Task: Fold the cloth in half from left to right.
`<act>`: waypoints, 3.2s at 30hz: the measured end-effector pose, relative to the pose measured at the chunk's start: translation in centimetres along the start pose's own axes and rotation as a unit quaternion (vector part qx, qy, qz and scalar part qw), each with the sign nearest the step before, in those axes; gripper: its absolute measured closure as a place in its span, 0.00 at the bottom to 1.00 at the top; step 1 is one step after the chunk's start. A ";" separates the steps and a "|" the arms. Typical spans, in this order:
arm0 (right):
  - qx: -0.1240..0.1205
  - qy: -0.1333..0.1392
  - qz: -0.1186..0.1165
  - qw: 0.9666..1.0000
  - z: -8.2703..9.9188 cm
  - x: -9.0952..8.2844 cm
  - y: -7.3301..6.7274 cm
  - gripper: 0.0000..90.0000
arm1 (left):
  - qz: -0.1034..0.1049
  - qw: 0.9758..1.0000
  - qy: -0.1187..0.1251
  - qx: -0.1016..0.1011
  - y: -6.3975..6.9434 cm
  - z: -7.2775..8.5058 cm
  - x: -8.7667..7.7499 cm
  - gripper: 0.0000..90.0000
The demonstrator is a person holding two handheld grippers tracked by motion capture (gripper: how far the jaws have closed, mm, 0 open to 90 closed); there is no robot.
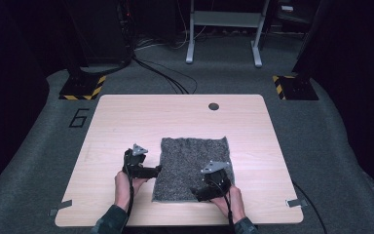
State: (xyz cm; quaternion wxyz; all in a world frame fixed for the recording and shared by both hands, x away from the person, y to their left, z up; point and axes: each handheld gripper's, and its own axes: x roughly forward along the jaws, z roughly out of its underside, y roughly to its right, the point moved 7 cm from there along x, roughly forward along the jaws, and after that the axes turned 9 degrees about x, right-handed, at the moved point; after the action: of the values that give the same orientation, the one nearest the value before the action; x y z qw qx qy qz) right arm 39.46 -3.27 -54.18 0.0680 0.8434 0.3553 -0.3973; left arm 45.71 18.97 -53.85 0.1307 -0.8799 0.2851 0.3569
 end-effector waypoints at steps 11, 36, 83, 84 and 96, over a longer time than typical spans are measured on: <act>-0.010 -0.006 -0.033 0.999 -1.3 2.1 -4.2 0.14 | 0.001 1.000 -0.011 -0.002 -1.9 -2.2 2.8 0.14; -0.065 -0.006 -0.043 0.997 -2.1 6.9 -11.0 0.57 | -0.014 1.000 -0.011 -0.023 -4.5 -4.8 8.1 0.40; -0.021 0.061 -0.064 0.996 -2.2 2.8 -10.2 0.99 | -0.032 0.999 0.008 0.021 -3.6 -6.9 5.8 0.96; -0.019 0.059 -0.064 0.996 -2.2 2.7 -10.2 0.99 | -0.032 0.999 0.005 0.023 -3.6 -7.0 5.5 0.96; -0.022 0.109 -0.085 0.990 -5.2 1.5 -11.5 0.99 | -0.053 0.998 0.001 0.042 -5.0 -8.9 2.5 0.96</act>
State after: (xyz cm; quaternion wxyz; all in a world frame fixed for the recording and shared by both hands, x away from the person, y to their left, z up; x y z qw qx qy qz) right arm 35.83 8.14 -49.81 0.0135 0.8466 0.4395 -0.2999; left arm 55.10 18.12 -49.13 0.1863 -0.8879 0.2526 0.3364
